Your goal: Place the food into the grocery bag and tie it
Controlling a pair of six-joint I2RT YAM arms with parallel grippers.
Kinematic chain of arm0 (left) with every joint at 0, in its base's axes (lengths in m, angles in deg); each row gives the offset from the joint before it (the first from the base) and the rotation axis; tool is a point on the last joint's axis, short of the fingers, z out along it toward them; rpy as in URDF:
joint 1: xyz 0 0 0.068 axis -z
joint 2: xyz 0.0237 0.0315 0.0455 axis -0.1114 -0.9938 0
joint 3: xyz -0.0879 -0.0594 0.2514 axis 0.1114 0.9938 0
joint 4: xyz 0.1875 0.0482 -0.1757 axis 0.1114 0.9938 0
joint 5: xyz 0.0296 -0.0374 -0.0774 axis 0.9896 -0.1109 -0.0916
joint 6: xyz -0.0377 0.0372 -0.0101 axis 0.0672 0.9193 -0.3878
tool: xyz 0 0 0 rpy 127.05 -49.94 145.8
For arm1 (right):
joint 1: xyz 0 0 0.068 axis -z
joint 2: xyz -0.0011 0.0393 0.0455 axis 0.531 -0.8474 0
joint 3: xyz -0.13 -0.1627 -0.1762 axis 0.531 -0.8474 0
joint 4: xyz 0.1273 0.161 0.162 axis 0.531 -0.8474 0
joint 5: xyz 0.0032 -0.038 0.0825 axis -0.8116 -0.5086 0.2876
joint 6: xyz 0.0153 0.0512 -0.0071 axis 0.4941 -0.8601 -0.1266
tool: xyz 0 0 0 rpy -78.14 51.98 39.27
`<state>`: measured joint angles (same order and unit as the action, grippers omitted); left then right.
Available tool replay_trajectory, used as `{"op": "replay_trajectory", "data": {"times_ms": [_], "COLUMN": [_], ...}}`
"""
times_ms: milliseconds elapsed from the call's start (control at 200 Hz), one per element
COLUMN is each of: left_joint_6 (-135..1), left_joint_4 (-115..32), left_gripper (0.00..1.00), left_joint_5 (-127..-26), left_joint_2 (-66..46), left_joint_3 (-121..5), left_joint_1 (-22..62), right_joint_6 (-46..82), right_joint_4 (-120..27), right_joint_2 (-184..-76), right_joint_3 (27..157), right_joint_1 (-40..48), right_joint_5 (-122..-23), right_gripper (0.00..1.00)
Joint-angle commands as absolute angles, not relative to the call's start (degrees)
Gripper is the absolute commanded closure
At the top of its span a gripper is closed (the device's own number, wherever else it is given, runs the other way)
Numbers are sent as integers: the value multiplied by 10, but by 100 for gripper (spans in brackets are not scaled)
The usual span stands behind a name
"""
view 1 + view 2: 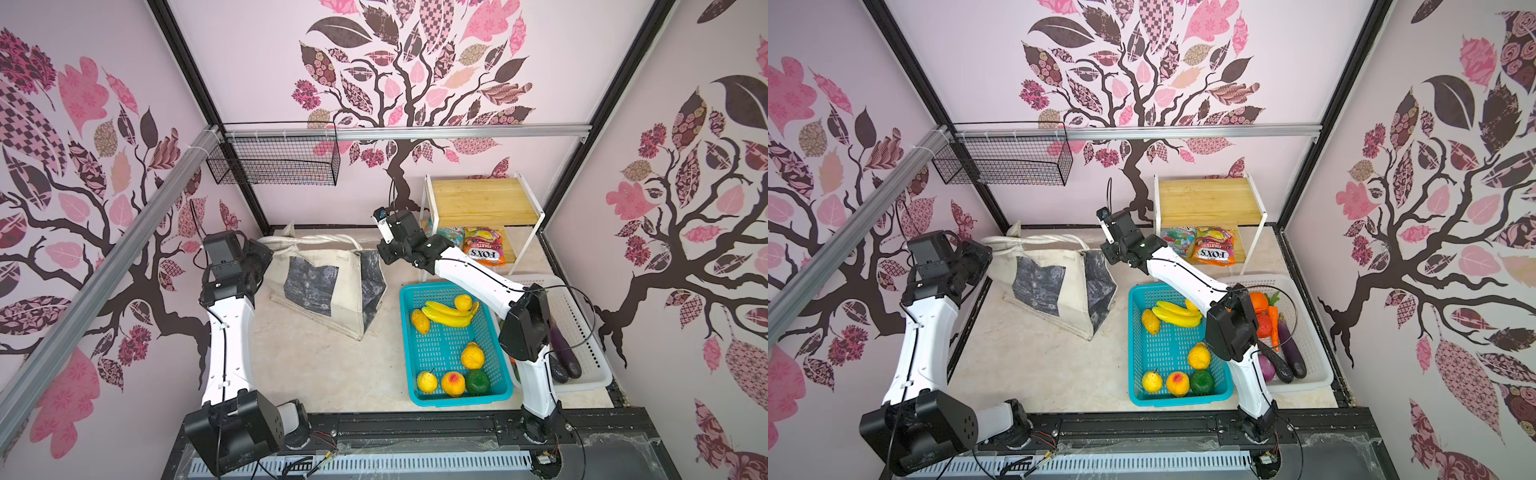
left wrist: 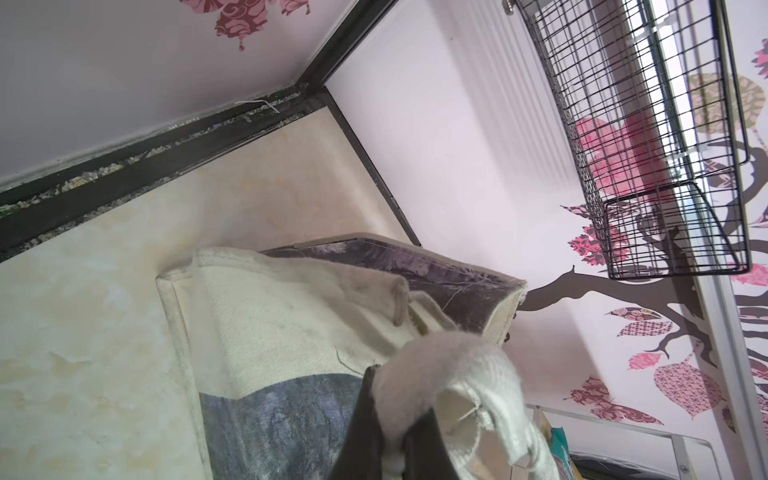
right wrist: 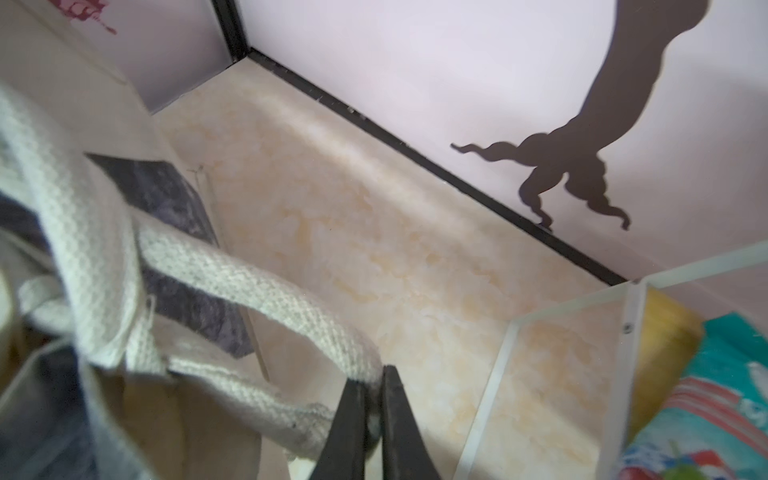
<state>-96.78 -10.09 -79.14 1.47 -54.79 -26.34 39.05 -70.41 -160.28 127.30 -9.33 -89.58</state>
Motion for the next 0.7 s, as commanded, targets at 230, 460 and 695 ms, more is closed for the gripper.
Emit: {"op": "replay_trajectory", "data": {"times_ms": [230, 460, 695], "left_joint_6": [-968, -946, -940], "left_joint_4": [-149, -148, -102], "left_gripper": [73, 2, 2], "left_joint_5": [-791, -786, -670], "left_joint_2": [54, 82, 146], "left_joint_3": [-499, -502, -498], "left_joint_1": [-274, -274, -278], "right_joint_6": [386, 374, 393], "right_joint_4": [-728, -696, -708], "right_joint_2": [-1535, -1477, -1415], "right_joint_3": [1273, 1237, 1213], "right_joint_1": [-67, -71, -85], "right_joint_5": [-801, -761, -734], "right_gripper": [83, 41, 15]}}
